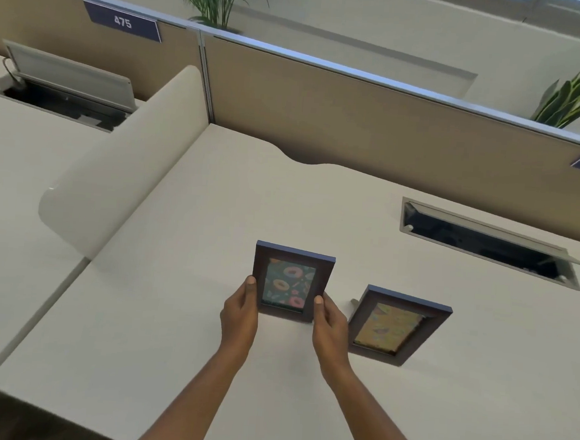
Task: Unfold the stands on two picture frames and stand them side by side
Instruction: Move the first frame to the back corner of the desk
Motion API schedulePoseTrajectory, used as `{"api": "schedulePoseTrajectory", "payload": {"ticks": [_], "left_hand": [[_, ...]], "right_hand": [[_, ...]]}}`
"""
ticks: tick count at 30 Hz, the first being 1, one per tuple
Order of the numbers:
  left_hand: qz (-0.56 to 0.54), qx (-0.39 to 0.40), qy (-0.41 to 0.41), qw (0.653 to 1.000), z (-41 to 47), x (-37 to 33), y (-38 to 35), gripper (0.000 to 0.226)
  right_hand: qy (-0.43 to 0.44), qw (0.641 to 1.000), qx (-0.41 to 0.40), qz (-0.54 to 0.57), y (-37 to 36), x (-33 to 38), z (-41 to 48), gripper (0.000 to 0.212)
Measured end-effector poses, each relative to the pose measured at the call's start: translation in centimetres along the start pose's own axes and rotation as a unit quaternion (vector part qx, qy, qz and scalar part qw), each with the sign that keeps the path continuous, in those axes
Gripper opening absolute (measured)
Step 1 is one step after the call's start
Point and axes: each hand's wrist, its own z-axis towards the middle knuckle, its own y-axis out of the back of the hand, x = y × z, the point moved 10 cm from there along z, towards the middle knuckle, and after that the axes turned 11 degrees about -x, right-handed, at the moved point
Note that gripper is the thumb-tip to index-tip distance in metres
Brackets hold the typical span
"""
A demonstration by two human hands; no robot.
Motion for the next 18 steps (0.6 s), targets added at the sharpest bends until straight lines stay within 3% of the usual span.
{"api": "schedulePoseTrajectory", "payload": {"ticks": [18], "left_hand": [[-0.076, -0.091, 0.013, 0.993, 11.9, -5.9, -0.2, 0.051]], "right_hand": [[0.044, 0.996, 0.076, -0.003, -12.2, 7.2, 11.5, 0.035]]}}
